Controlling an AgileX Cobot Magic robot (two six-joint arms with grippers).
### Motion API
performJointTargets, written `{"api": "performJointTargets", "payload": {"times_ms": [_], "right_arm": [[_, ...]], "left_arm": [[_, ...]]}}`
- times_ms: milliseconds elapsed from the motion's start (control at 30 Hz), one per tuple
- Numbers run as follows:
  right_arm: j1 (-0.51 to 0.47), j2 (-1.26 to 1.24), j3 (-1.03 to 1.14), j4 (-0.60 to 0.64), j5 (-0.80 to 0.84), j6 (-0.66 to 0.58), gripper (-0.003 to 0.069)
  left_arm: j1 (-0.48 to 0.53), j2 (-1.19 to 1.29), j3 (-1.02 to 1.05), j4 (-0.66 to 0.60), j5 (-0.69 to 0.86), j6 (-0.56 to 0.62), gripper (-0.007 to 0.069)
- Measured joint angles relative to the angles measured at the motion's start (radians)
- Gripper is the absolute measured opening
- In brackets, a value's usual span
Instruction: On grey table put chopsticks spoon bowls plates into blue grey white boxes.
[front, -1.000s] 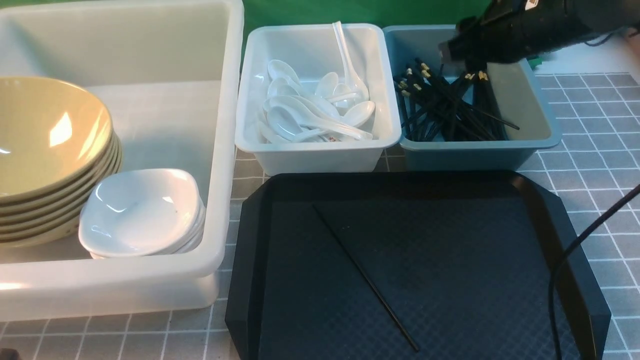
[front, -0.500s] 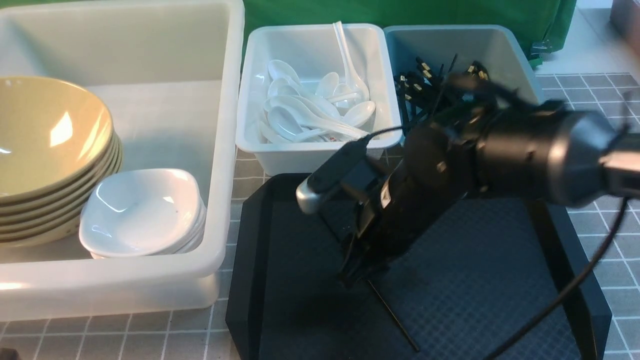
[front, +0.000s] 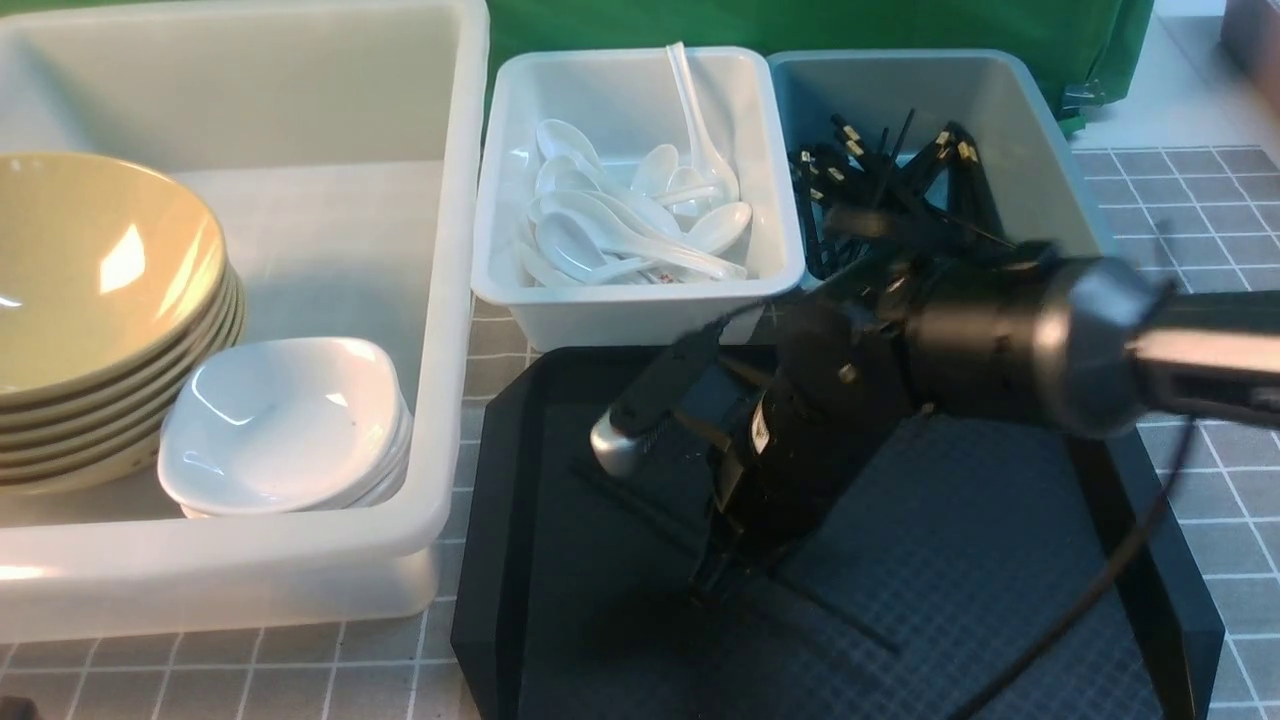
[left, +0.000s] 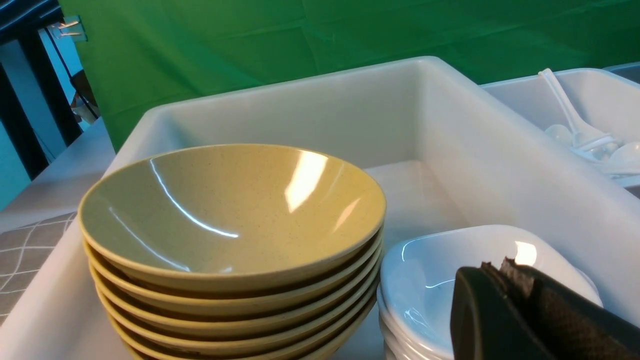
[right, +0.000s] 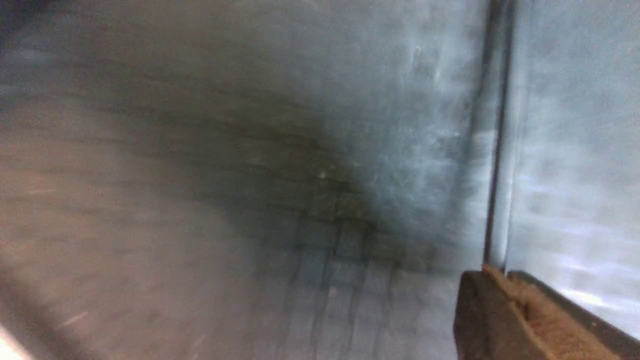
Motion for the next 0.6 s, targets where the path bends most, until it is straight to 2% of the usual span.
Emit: {"api": "performJointTargets", "payload": {"times_ms": [133, 233, 333, 400, 467, 500, 533, 600], "right_arm": [[-0.002, -0.187, -0.012, -0.021, -0.059, -0.043, 0.0042], [-0.047, -0.321, -0.018, -0.112, -0.265, -0.055, 0.0042], [-0.153, -0.349, -0.018, -0.151, -0.525, -0.045, 0.0042], [-0.235, -0.32, -0.018, -0.16, -0.686, 0.009, 0.0045], [-0.321, -0.245, -0.025, -0.165, -0.811, 0.121, 0.0071], [-0.328, -0.237, -0.028, -0.166, -0.818, 0.143, 0.0081], [-0.361, -0.205, -0.035, -0.166, -0.848, 0.185, 0.0106], [-0.424, -0.105, -0.069, -0.167, -0.839, 0.304, 0.0211]], "left_arm": [[0.0, 0.0, 0.0, 0.0, 0.0, 0.0, -0.0011], [0.0, 0.0, 0.0, 0.0, -0.001, 0.0, -0.0011], [0.0, 0.0, 0.0, 0.0, -0.001, 0.0, -0.0011], [0.0, 0.0, 0.0, 0.0, -0.001, 0.0, -0.0011], [0.0, 0.0, 0.0, 0.0, -0.001, 0.0, -0.0011], [0.0, 0.0, 0.0, 0.0, -0.001, 0.0, -0.0011], [0.0, 0.0, 0.0, 0.0, -0.001, 0.0, -0.0011], [0.0, 0.0, 0.0, 0.003, -0.005, 0.0, -0.0011]]}}
